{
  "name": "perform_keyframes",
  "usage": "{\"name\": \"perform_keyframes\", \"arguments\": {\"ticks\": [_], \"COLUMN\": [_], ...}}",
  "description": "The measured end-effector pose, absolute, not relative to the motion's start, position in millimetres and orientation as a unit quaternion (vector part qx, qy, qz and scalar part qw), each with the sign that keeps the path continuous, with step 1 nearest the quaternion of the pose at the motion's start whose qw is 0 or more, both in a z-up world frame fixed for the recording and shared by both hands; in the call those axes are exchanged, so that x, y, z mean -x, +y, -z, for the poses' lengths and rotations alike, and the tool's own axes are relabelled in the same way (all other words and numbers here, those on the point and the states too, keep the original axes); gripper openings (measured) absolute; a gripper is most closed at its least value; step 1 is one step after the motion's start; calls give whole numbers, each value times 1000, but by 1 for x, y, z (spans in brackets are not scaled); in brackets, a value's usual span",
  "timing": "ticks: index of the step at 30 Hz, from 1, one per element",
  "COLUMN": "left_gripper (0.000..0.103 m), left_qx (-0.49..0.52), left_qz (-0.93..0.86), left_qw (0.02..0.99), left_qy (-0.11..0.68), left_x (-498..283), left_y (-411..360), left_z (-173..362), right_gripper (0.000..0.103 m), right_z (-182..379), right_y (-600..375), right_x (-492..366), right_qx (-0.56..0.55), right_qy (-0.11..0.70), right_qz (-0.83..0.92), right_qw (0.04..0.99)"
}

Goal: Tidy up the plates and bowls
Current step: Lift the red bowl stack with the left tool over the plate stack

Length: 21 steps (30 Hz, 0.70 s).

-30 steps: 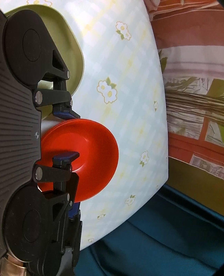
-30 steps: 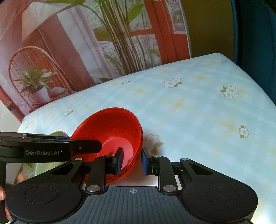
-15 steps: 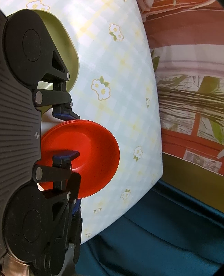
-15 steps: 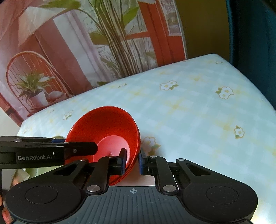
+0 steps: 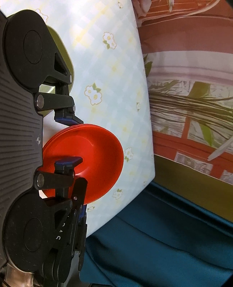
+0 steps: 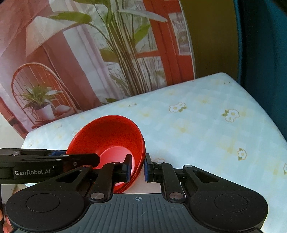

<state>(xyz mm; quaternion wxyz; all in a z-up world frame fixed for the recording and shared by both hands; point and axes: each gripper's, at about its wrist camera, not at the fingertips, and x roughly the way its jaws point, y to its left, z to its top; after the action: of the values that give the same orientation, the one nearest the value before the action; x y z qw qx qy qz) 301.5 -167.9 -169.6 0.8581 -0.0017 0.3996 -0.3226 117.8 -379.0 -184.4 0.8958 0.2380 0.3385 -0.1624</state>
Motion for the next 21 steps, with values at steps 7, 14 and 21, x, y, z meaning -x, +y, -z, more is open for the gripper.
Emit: {"name": "perform_keyframes", "arguments": {"ticks": [7, 14, 21], "left_gripper": [39, 38, 38], "left_qx": [6, 14, 28], "left_qz": [316, 303, 286], "left_qw": [866, 873, 879], "left_qy": [387, 381, 382], "left_x": [-292, -289, -287], "left_y": [-151, -131, -108], "left_z": [158, 153, 155], "right_gripper": [13, 13, 12], "right_z": [170, 162, 159], "right_y": [-367, -349, -329], "right_x": [-124, -136, -152], "right_qx": [-227, -218, -209], "right_qy": [333, 334, 339], "right_qz": [155, 142, 126], "right_qw": [902, 906, 909]}}
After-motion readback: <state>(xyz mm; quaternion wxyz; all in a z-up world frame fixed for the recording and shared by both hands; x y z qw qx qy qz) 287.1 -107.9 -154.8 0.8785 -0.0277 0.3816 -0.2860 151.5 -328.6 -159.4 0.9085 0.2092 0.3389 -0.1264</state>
